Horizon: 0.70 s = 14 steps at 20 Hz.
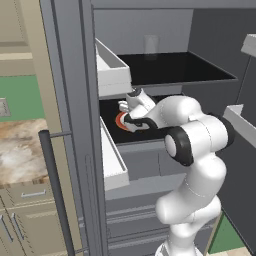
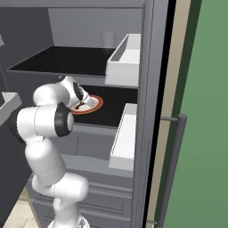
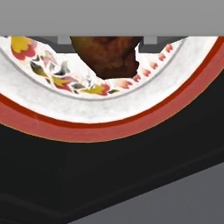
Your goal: Retrieve the chicken drumstick from the fridge and place it on the saucepan with marinade on the stove.
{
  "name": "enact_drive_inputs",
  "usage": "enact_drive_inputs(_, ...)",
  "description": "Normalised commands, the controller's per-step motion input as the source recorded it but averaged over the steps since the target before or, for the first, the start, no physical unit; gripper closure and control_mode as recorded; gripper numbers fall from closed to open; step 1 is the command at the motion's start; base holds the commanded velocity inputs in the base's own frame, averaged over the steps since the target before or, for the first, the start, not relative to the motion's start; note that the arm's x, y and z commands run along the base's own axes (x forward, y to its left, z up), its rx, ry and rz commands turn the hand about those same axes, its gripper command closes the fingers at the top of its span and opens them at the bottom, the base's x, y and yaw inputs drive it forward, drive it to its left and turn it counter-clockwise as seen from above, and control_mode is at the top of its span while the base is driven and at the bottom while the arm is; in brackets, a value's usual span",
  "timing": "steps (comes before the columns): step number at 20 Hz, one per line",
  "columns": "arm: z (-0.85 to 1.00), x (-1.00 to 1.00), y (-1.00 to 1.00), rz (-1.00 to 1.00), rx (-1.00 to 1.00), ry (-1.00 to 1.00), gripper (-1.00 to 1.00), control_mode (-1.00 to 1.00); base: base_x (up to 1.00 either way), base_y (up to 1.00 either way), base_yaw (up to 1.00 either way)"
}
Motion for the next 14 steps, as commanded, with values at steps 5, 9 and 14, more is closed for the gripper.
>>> enact_drive_inputs(5,0.01,-0.22,0.0,0.0,0.0,0.0,1.0,-1.0,0.0,0.0,0.0)
enact_drive_inputs(9,0.08,-0.22,0.0,0.0,0.0,0.0,1.0,-1.0,0.0,0.0,0.0)
enact_drive_inputs(14,0.18,-0.25,0.0,0.0,0.0,0.0,1.0,-1.0,0.0,0.0,0.0)
